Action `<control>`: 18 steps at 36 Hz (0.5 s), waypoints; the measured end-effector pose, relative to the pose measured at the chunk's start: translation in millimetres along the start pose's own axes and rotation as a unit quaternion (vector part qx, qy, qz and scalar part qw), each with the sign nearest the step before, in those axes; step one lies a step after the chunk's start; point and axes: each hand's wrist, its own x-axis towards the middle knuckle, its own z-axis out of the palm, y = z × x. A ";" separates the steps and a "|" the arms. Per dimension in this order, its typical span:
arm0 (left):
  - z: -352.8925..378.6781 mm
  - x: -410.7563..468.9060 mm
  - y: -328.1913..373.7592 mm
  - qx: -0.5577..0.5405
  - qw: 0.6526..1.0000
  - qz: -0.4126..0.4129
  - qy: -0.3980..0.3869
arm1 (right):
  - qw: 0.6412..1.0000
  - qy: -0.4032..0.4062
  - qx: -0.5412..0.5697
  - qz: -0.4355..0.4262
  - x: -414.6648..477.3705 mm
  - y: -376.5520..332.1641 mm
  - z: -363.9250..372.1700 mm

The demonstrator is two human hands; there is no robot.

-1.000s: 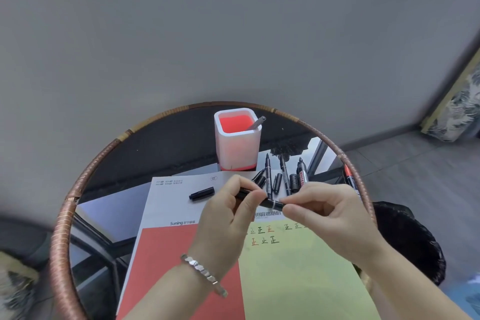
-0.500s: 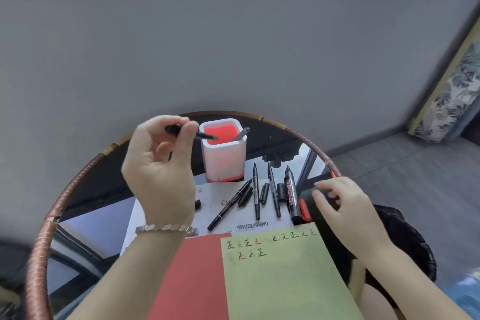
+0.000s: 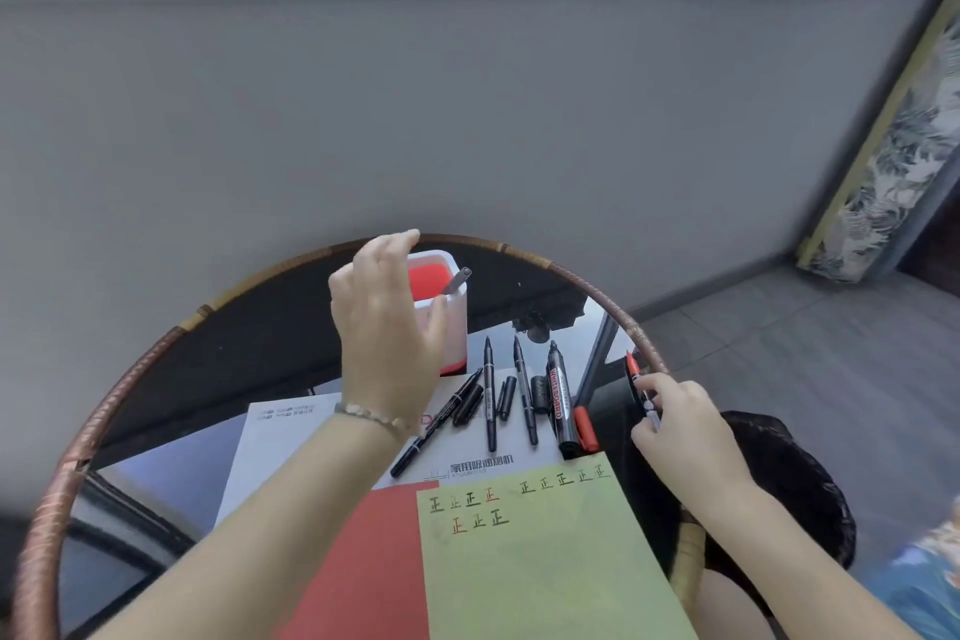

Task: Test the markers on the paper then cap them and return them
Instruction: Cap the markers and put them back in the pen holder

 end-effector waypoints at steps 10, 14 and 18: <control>40.2 -71.7 51.9 0.028 0.916 0.131 -0.379 | 0.989 0.013 0.146 -0.029 -19.3 7.5 -10.8; 62.5 -72.5 57.5 0.072 0.896 0.105 -0.425 | 0.985 0.024 0.170 -0.035 -26.4 14.5 -20.8; 71.8 -71.0 61.5 0.092 0.893 0.129 -0.422 | 0.984 0.022 0.173 -0.041 -30.9 20.0 -26.6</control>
